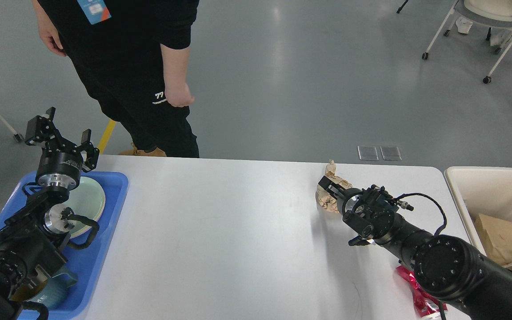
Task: Tidy desktop
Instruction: 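Close the right gripper on the crumpled brown paper, then lift the crumpled brown paper and drop it into the white bin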
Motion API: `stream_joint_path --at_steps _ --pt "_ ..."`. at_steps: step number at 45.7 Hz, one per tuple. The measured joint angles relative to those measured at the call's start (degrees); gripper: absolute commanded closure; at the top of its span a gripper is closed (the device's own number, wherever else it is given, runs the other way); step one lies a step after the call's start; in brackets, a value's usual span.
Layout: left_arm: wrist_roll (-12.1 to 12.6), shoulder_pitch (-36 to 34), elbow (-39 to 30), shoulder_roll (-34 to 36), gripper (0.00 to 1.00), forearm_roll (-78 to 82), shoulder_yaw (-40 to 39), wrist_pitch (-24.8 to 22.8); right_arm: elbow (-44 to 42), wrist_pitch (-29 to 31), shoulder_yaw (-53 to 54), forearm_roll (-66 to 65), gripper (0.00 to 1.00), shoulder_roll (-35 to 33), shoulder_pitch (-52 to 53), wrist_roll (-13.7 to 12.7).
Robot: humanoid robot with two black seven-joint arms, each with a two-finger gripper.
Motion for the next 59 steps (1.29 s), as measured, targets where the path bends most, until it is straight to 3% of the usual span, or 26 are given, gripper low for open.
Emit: stream_joint_path --at_steps 3,12,18,27,33,45,52,59 --pt "0.0 0.0 0.0 0.0 0.04 0.0 0.0 0.0 0.0 -0.04 -0.06 -0.02 0.15 0.1 -0.46 0.0" --pt "0.04 0.0 0.0 0.0 0.04 0.0 0.0 0.0 -0.02 -0.45 -0.15 -0.08 0.77 0.26 -1.03 0.0" --pt "0.03 0.0 0.0 0.0 0.04 0.0 0.0 0.0 -0.01 -0.57 -0.13 -0.1 1.0 0.07 -1.06 0.0" --pt "0.03 0.0 0.0 0.0 0.04 0.0 0.0 0.0 1.46 -0.6 -0.08 -0.04 1.0 0.27 0.12 0.0" --pt "0.03 0.0 0.0 0.0 0.04 0.0 0.0 0.0 7.2 -0.22 0.38 0.07 1.0 -1.98 4.6 -0.11" --pt "-0.01 0.0 -0.01 0.0 0.04 0.0 0.0 0.0 39.32 1.94 0.71 0.08 1.0 -20.75 26.54 -0.2" --pt "-0.02 0.0 0.0 0.0 0.04 -0.01 0.0 0.0 47.97 9.94 0.73 0.14 1.0 -26.91 37.5 -0.18" --pt "-0.02 0.0 0.0 0.0 0.04 -0.01 0.0 0.0 52.45 21.6 0.84 0.3 1.0 -32.19 47.57 -0.17"
